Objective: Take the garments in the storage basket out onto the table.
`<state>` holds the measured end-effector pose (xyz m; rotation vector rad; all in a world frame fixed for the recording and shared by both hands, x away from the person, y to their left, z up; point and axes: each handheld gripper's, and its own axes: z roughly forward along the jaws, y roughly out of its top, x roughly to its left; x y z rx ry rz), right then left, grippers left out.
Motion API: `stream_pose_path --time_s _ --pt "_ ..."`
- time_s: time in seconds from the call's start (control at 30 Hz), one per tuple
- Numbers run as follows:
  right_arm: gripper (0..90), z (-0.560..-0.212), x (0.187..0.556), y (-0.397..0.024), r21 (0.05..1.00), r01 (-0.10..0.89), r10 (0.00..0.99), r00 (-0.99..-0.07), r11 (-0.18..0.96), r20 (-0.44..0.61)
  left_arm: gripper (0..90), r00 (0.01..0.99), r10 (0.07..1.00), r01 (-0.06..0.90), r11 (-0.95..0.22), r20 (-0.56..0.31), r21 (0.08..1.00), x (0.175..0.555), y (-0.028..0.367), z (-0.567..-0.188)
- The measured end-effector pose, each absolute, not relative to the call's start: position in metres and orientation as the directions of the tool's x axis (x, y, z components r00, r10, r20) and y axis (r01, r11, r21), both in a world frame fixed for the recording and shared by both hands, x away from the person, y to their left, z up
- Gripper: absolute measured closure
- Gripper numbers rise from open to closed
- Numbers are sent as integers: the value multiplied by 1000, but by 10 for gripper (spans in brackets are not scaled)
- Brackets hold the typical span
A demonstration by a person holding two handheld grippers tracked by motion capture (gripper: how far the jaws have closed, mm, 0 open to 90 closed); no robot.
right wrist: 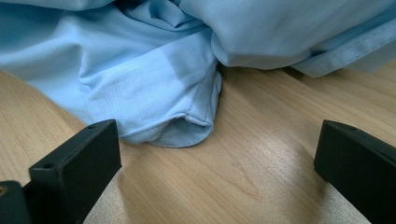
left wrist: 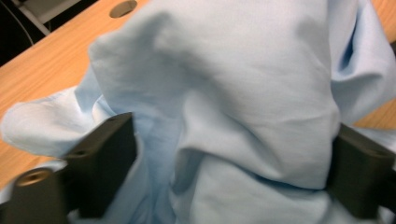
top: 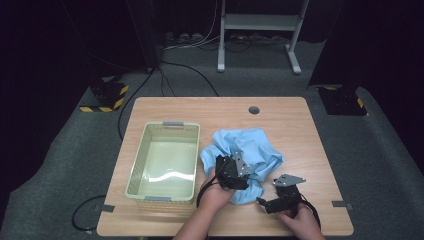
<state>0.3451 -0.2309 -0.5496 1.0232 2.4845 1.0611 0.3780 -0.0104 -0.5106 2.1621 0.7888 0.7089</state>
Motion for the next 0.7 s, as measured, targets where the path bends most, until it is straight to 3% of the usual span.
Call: stream_pose_path --time_s 0.7 --pt "2 -550 345 -231 711 507 691 -722 488 41 8 718 679 238 -447 154 862 370 -1 -474"
